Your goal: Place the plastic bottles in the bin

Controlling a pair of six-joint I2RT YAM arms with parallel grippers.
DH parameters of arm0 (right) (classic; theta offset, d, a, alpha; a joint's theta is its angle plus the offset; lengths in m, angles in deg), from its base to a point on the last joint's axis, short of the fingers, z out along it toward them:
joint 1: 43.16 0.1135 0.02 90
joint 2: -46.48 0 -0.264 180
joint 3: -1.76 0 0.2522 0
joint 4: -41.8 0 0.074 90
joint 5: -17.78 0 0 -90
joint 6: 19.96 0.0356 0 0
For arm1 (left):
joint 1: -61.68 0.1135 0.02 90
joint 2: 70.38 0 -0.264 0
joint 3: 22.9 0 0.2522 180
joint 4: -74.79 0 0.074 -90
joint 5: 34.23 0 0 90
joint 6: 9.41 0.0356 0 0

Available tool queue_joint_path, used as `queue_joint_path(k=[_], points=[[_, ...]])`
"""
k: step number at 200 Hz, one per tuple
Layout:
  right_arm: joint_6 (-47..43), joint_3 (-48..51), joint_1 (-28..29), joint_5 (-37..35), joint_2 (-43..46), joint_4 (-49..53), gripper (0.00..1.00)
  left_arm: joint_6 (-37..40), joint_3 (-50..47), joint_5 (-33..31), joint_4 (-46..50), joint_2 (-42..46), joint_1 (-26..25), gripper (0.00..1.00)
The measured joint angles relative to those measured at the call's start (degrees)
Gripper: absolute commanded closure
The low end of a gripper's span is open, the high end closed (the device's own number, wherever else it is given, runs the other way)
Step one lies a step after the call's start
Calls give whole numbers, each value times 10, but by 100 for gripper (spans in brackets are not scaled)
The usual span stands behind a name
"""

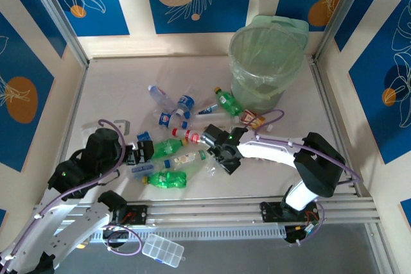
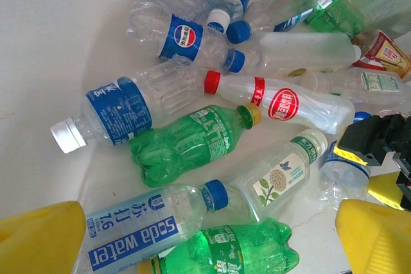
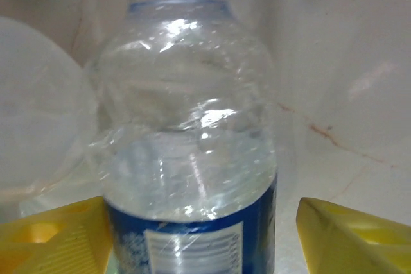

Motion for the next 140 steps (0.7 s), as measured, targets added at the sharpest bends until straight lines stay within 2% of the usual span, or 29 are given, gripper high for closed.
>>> queue_joint_path(k=[35,61,106,140], points=[[-14,12,-7,2,-17,-18,29,0,-4,5,-5,-3,-1,1],[-35,12,-10,5,-27,-25,41,0,-10,7,-6,-9,-1,1],[-74,7,-12,4,-27,-13,54,0,-16,7,-14,-9,-1,1],[-99,-12,0,-12,-25,23,54,0,-17,7,-18,-6,-1,1]])
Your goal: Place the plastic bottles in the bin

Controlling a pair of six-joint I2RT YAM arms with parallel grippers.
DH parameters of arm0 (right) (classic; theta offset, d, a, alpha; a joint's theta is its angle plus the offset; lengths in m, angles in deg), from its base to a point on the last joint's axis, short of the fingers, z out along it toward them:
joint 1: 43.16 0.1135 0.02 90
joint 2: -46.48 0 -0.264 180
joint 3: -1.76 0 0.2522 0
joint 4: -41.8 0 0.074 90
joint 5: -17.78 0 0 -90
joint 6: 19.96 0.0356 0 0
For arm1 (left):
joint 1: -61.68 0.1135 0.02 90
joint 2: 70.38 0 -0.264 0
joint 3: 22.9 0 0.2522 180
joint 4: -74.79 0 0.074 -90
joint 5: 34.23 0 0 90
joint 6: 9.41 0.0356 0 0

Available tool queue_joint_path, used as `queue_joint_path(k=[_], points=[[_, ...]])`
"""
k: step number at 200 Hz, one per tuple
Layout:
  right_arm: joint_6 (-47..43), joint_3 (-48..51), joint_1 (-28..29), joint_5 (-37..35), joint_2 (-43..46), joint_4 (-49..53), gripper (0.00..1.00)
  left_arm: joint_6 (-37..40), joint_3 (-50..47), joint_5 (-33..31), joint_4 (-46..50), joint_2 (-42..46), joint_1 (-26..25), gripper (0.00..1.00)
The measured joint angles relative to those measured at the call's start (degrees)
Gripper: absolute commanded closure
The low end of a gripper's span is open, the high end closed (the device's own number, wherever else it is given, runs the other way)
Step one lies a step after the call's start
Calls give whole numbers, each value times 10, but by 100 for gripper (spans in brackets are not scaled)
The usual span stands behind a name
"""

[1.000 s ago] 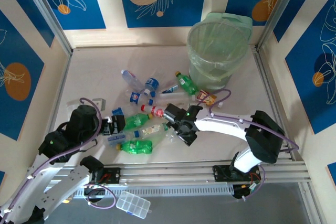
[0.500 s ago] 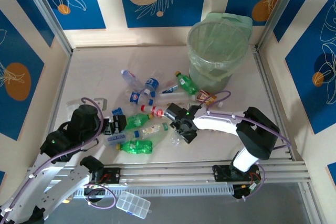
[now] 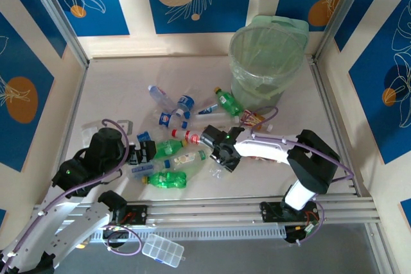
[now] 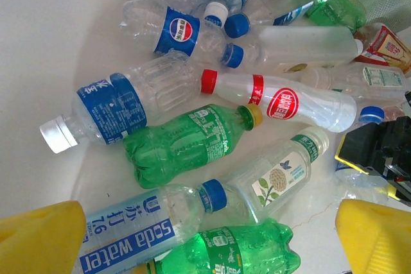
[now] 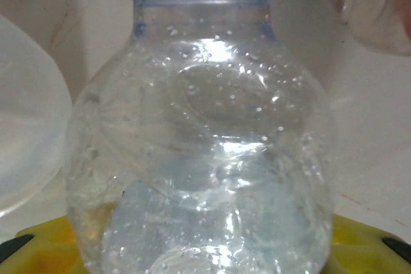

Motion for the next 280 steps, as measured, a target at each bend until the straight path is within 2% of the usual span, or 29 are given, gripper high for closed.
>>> queue_joint_path(k=[54,125,158,203,223,242,264,280], points=[[-34,0,25,-21,40,42,60,0,-1,-5,0,6,0,1],[-114,-5,101,-82,169,87,61,-2,4,0,16,69,0,3],[-203,-10,148,-122,250,84,64,-3,15,12,24,69,0,3],[-352,-63,151,-160,321,75,70,11,38,66,10,60,0,1],[-429,-93,144,-178,337,62,70,23,55,81,2,33,0,0],[-499,-124,109,-182,337,39,73,34,68,86,-9,8,-1,1],[-559,-154,27,-168,337,5,74,46,76,88,-23,-12,-1,1],[-588,-182,-60,-136,331,-19,74,51,78,88,-33,-25,-1,1]])
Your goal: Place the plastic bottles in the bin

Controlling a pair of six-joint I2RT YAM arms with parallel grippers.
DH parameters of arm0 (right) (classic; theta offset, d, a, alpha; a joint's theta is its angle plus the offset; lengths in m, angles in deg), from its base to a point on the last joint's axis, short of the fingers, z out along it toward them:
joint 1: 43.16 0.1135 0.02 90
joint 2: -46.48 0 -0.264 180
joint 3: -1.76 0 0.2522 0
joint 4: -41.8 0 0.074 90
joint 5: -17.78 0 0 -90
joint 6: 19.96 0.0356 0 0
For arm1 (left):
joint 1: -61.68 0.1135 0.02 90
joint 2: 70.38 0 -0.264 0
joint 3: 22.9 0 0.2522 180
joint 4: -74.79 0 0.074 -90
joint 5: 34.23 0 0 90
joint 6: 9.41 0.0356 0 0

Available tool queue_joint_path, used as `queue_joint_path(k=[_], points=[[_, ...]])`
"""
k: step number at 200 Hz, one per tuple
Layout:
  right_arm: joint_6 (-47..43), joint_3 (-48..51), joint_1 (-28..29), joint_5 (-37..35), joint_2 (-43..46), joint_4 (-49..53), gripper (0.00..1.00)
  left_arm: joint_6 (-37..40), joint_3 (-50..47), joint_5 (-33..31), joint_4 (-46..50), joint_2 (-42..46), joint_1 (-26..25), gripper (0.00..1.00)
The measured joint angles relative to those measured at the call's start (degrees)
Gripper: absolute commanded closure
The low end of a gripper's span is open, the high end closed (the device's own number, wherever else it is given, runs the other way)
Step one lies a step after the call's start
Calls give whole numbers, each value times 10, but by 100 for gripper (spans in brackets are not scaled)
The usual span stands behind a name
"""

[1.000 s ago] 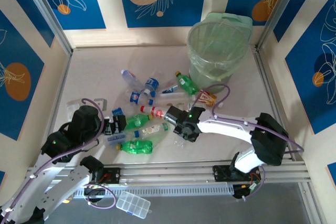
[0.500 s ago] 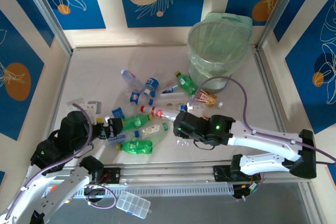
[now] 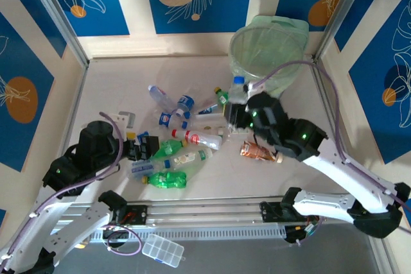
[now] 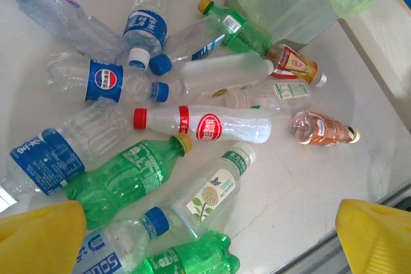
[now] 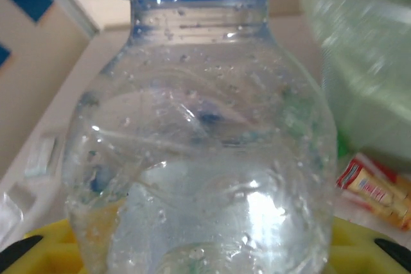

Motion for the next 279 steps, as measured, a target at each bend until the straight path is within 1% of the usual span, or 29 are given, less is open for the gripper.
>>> queue_joint_path(k=[23,47,60,79,107,136,175,212,244,279], points=[[-31,-43,-109,31,-29,-39,74,9,0,2,-17,-18,0,1],[-45,-104,-208,66,-94,-59,74,23,0,1,-31,-38,0,1],[-49,-141,-250,82,-137,-63,74,30,0,-3,-33,-45,0,1],[-58,-195,-290,92,-202,-60,74,42,-3,-13,-39,-52,0,1],[-72,-273,-313,104,-289,-35,73,52,-23,-20,-47,-53,0,1],[-77,-356,-331,117,-376,20,73,58,-46,-31,-53,-62,0,1],[-79,-416,-348,128,-459,99,73,63,-52,-35,-58,-73,0,1],[-79,-515,-368,153,-555,182,68,69,-53,-40,-60,-74,0,1],[-94,-604,-379,159,-637,243,63,68,-59,-40,-67,-75,0,1],[-110,-690,-383,163,-718,297,62,68,-61,-44,-71,-78,0,1]])
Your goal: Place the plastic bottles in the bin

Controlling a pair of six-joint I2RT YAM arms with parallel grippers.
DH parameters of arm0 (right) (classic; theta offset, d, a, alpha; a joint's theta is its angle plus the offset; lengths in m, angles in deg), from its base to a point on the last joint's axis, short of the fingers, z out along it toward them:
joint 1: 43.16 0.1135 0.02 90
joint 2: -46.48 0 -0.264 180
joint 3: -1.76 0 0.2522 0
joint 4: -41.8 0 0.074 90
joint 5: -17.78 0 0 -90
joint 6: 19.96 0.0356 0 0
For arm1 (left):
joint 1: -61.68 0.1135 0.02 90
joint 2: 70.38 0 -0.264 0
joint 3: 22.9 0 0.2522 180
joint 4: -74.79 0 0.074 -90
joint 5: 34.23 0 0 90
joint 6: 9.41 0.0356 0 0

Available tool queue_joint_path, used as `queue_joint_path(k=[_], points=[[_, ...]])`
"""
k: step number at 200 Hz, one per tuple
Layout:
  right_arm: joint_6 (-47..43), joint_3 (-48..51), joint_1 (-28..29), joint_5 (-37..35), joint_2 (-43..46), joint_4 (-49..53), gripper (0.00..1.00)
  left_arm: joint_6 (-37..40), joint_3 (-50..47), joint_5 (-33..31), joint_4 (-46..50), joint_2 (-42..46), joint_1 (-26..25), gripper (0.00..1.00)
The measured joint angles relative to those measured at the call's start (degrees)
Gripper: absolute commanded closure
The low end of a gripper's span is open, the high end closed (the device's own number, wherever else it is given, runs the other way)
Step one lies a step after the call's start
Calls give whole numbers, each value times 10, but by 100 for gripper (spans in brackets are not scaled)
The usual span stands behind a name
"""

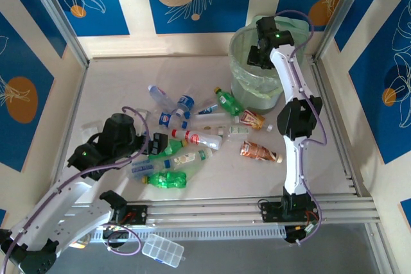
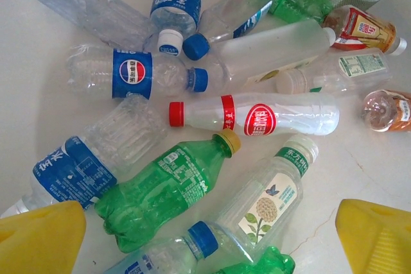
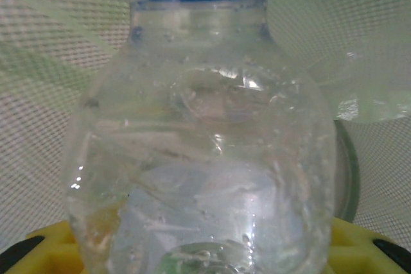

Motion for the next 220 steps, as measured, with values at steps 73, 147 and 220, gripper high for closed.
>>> queue_joint_path(k=[73,147,220], points=[[-23,-13,0,2,-64,47,53,-2,-11,-5,-12,-12,0,1],[-34,-13,3,6,-68,48,23,-2,-11,-33,-11,-19,0,1],[-35,-29,5,1,-49,56,13,-15,-11,-68,-11,-14,0,1]])
